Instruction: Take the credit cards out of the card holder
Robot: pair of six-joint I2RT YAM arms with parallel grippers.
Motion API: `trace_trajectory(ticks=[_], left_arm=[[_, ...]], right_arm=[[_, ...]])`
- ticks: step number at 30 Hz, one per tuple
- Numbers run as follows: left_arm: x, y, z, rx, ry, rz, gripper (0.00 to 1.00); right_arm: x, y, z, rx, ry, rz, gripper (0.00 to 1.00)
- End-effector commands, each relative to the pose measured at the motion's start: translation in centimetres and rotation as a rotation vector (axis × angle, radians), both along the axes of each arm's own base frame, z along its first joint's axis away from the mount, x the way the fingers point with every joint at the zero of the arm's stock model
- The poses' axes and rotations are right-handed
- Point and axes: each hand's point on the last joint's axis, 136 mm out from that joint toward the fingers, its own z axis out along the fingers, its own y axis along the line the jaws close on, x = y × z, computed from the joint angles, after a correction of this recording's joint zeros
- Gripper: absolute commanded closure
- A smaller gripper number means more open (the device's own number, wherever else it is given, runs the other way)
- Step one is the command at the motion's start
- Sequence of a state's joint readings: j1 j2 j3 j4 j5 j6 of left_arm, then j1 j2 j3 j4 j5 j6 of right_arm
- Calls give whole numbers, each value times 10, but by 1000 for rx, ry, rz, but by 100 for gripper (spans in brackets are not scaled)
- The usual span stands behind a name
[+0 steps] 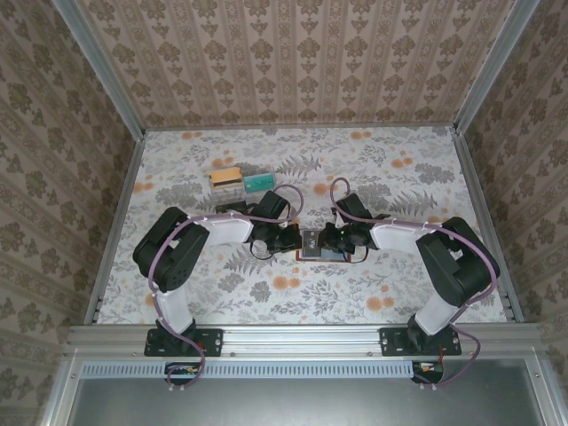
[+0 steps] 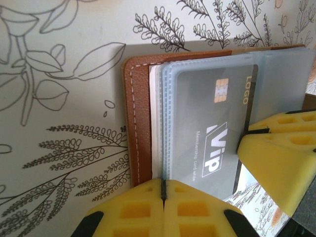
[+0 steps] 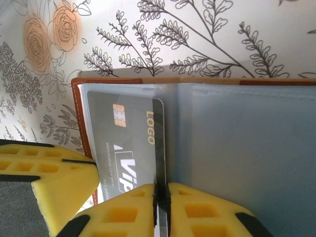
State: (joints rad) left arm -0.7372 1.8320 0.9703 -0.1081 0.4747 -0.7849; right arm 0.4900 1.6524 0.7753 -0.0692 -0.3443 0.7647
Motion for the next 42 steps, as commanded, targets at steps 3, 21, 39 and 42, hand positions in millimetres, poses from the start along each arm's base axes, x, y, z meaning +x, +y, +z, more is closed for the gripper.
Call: trace_trajectory(ticks=[3, 21, 39, 42], left_arm=[[-5, 4, -8, 42, 28, -5, 100], [-4, 17, -10, 82, 30, 16, 100], [5, 8, 14, 22, -22, 10, 100], [13, -1, 35, -38, -57, 19, 69]], right_arm=[[-2, -8, 3, 5, 5, -21, 99], [-13, -35, 0, 1, 16, -57, 100], [-20, -60, 64, 10, -150, 4, 100], [-20, -59, 77, 31, -185, 5, 100]])
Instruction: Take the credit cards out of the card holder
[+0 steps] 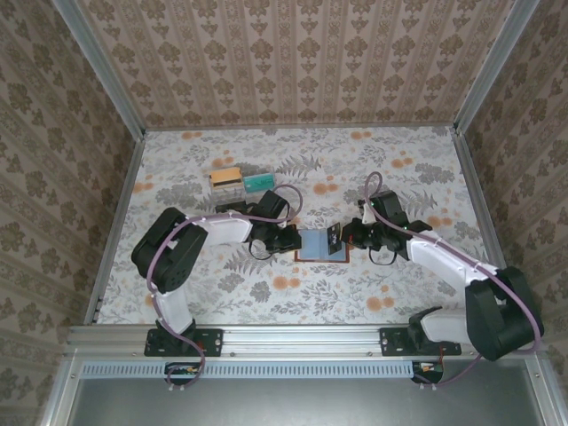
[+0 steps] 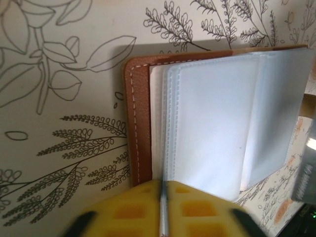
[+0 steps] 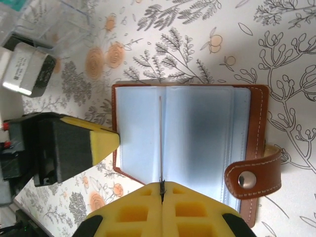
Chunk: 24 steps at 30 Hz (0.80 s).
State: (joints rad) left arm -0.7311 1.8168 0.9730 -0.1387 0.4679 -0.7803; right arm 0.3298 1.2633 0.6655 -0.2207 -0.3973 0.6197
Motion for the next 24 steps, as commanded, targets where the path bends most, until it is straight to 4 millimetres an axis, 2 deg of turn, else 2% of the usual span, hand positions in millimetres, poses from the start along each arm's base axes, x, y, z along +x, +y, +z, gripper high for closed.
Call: trace_trajectory(ticks=[1, 5, 11, 17, 24], left_arm=[[16, -10, 41, -85, -72, 22, 59], [31, -28, 76, -267, -84, 77, 49], [47, -36, 119, -526, -125, 169, 49], [50, -44, 131, -618, -121, 165, 51], [41, -51, 137, -681, -81, 129, 56]], right_arm=[[-5, -1, 12, 1, -21, 19, 100], [3, 6, 35, 80, -74, 6, 100], [16, 15, 66, 216, -131, -8, 100], [25, 25, 86, 325, -158, -4, 100], [31, 28, 89, 371, -155, -15, 100]])
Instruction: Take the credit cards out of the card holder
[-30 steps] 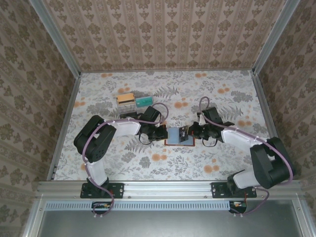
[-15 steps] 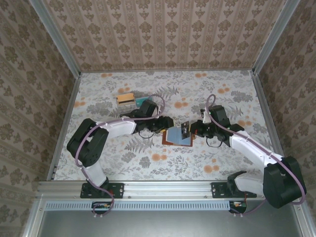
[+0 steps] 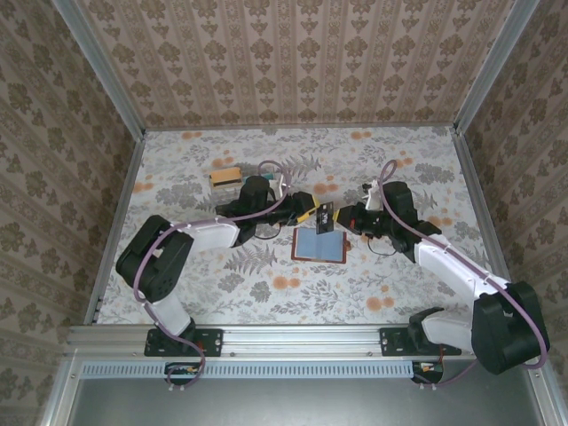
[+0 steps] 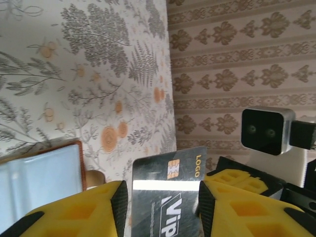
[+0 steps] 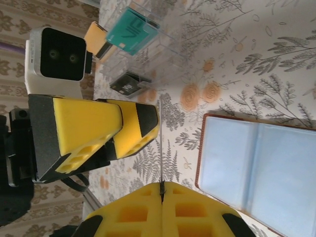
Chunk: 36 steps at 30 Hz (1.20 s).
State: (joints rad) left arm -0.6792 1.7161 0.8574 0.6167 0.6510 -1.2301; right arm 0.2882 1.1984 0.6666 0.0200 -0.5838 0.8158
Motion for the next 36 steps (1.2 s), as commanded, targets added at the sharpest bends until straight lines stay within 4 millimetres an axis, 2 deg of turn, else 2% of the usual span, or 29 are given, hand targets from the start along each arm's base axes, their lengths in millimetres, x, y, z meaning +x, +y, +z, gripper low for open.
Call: trace_trajectory(ticks=[1, 7, 13, 19, 23, 26, 30, 31, 34, 36], left_arm=[[-7, -5, 3, -44, 14, -39, 57], [-10, -3, -8, 5, 29, -47, 57], [-14, -6, -6, 6, 27, -72, 58], [-15, -8, 2, -40, 18, -72, 64], [-17, -7, 7, -68, 17, -69, 76], [-19, -7, 11, -80, 10, -75, 80], [-21, -9, 16, -84, -2, -86, 98], [-22, -9, 16, -83, -4, -86, 100], [-21, -7, 16, -73, -6, -80, 100], [-21, -4, 16, -58, -12, -78, 100]], right_arm=[[9, 5, 19, 69, -31, 6, 100], [12, 6, 22, 75, -35, 7, 100], [13, 4, 23, 79, -40, 0, 100], [12, 3, 15, 74, -23, -1, 100], [11, 0, 10, 68, -17, -12, 100], [11, 0, 9, 70, -16, -12, 100], [10, 0, 8, 71, -14, -3, 100], [10, 0, 7, 69, -11, -3, 98], [8, -3, 3, 49, -3, -7, 80], [6, -5, 2, 32, -1, -9, 55]])
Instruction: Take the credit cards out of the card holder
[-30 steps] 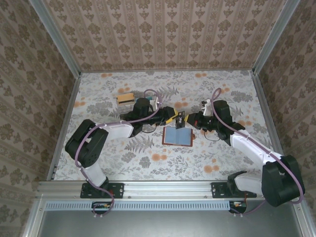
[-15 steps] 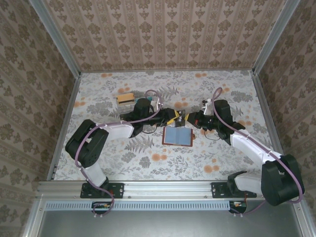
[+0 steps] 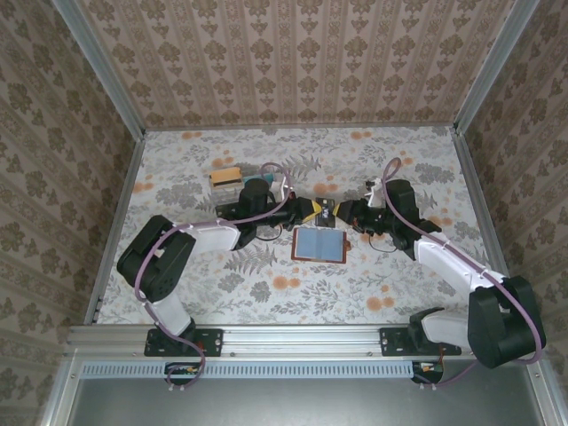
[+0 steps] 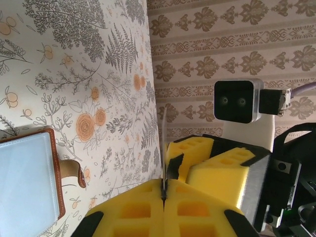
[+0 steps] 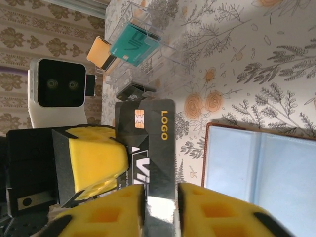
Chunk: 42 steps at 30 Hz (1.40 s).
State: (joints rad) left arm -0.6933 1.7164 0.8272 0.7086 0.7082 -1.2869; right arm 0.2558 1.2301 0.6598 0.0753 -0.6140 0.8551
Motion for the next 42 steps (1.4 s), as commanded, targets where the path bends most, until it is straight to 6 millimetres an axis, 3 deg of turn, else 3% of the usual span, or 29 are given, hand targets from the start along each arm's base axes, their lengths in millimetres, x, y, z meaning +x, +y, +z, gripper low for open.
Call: trace_trajectory(ticks=[1, 4, 6, 13, 18, 30, 36, 40, 42], left_arm=[[-5, 4, 7, 17, -36, -18, 100], [-7, 12, 6, 85, -71, -28, 100], [-10, 18, 4, 167, -109, -46, 100], [-15, 62, 3, 541, -315, -112, 100], [-4, 106, 11, 819, -510, -100, 100], [18, 196, 41, 1398, -1270, -283, 100], [32, 221, 25, 1533, -1420, -444, 100], [42, 231, -6, 1571, -1449, -599, 100], [49, 229, -12, 1583, -1483, -602, 100]], right_arm=[[-4, -3, 2, -23, -14, 12, 42], [-7, -9, 1, -65, -18, -2, 12], [-7, -14, 2, -91, -23, -15, 0], [-10, -20, 7, -142, -43, -17, 0], [-10, -22, 9, -154, -57, -24, 0], [-10, -21, 24, -190, -116, -10, 0], [-9, -18, 27, -194, -135, 0, 0], [-8, -17, 27, -198, -136, 3, 0], [-7, -18, 27, -202, -138, -2, 0]])
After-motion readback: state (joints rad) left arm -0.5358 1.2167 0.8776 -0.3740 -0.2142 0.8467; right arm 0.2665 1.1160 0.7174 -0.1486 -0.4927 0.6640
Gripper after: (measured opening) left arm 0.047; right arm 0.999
